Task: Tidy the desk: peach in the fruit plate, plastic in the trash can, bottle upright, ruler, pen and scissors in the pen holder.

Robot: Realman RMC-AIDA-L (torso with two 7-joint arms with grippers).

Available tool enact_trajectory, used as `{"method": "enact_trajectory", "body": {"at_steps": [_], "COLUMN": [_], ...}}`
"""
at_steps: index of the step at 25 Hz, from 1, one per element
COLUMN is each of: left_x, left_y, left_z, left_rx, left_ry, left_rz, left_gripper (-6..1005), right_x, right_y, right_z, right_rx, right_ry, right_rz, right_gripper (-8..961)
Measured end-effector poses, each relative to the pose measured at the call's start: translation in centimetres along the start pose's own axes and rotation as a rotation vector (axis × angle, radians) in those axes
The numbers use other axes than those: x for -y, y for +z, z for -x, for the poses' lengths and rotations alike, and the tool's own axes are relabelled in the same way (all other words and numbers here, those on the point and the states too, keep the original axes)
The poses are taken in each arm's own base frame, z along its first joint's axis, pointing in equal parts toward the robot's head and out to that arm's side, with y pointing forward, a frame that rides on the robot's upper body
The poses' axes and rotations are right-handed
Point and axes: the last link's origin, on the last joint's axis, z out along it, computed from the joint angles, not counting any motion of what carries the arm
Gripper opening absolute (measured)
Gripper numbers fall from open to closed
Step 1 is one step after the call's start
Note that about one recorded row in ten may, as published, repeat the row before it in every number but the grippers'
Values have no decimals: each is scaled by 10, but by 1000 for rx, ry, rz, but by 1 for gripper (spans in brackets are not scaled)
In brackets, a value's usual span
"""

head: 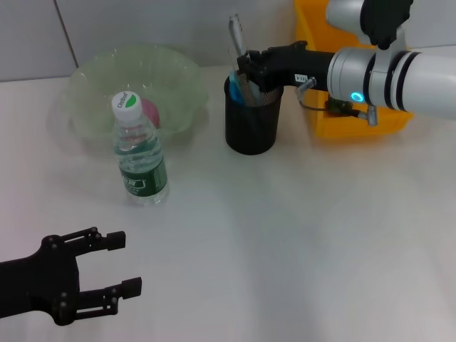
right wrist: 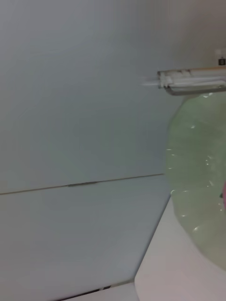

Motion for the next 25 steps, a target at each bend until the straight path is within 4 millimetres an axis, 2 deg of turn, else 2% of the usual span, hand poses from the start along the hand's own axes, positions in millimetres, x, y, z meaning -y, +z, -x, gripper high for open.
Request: {"method": "enact_trajectory", "body": {"at_steps": [6,8,12,13,14,21,22,23,25], "left_x": [-1,-1,0,0,0,3,7,7,8], "left_y": [0,0,0,0,0,-2,-3,-3,-3], "left_z": [1,1,1,1,1,-6,-12,-12,-14], "left_rx": [-1,-1,-4,-4,-4,-23,-26,-26,-26], "left_ry": [-4,-5,-5,-5,-5,-14,-23,-23,-26], "left_rz": [0,0,0,0,0,-7,1,1,4], "left_gripper": [786,786,786,786,786,785,785,785,785], "right_x": [1,0,0,1,1,11,11,13,13], "right_y": [-3,-4,-10,-18,-18,-67,-75,-92,-100], "right_z": [-4,-4,-6,-6,-6,-14,-16,-21,-25], "right_rx": [-2,-2,15,40,40,138,139,111,82], "right_ry": [5,6,31,57,57,148,143,132,126], "right_rz": [-2,2,20,41,41,176,216,305,353], "right_gripper": [140,322,500,545,563,689,707,725,761]}}
